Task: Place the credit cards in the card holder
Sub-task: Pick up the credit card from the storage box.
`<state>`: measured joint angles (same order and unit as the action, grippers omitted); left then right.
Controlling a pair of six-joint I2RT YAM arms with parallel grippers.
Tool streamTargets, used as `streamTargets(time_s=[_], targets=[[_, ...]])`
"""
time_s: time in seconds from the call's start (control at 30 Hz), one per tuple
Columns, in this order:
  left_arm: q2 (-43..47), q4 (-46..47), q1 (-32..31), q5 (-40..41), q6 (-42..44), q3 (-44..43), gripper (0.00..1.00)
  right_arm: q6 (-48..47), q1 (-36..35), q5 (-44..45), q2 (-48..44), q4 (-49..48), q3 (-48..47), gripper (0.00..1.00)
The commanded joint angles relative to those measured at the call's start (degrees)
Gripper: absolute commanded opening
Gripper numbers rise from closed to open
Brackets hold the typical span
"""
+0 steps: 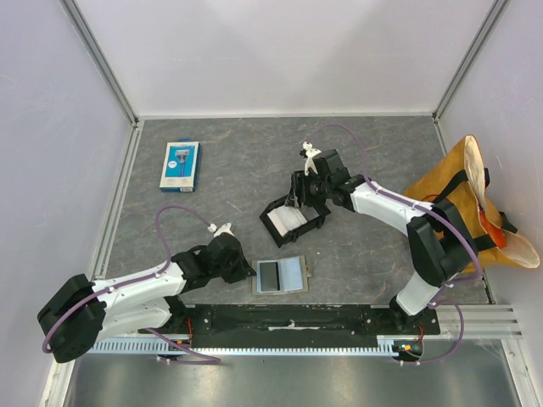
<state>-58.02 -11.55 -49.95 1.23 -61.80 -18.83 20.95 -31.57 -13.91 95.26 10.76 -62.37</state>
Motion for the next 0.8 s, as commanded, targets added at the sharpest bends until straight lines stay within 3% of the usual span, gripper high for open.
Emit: streamTargets(time_s=[0.0,0.57,0.77], targets=[[-0.3,1.1,0.2,-0.4,2.1,-1.8,0.02,0.9,0.3,-4.7,2.0,-2.7,0.1,0.64],[-0.5,1.1,0.3,-0.3,2.1,-1.7,0.02,0.3,0.3,-6.9,5.0,-2.7,0.5,0.71],[-0.6,1.2,0.2,-0.4,2.3,-1.8,0.02,0.7,0.7,-8.6,3.7,-2.7,0.1,0.65]])
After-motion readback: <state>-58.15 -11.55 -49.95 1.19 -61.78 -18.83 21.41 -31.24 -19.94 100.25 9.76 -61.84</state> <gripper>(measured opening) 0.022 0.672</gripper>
